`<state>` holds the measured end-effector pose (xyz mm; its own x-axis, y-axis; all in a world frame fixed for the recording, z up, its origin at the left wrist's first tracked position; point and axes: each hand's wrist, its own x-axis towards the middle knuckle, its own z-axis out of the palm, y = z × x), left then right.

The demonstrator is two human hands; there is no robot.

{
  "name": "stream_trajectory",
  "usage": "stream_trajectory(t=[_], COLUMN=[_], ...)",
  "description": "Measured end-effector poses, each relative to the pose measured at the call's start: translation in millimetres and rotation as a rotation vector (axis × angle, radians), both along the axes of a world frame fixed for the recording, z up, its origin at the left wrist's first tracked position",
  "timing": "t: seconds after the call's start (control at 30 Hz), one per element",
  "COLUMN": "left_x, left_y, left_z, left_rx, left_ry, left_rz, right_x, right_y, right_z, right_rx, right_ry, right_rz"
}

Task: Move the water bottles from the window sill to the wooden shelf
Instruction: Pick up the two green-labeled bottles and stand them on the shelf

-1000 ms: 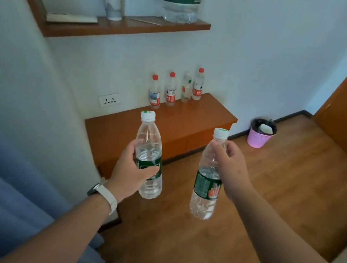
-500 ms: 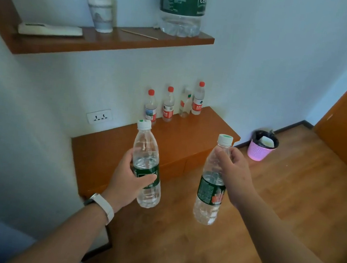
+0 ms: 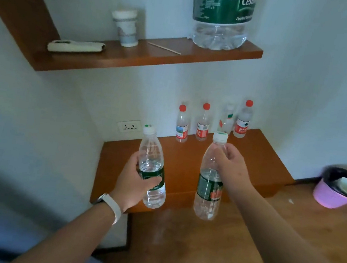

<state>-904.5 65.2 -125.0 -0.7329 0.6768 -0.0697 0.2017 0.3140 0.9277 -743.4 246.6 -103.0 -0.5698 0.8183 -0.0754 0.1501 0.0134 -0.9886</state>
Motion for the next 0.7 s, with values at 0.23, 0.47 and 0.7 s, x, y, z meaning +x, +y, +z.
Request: stream_trajectory(t=[0.23, 0.47, 0.7], left_x=[-23, -81, -153], left_y=[26, 46, 71], left_z=[5, -4, -21], left_rx=[-0.002, 0.031, 0.049], left_ry=[0.011, -0.008, -0.029], left_rz=[0.088, 0.126, 0.072], right_x=[-45, -106, -179], right_y=[31, 46, 63], right_z=[-3, 5, 7], right_rx=[-0.044, -0.007, 0.074], right_ry=[-0.029, -0.058, -0.081], right_rz=[0.084, 0.138, 0.171])
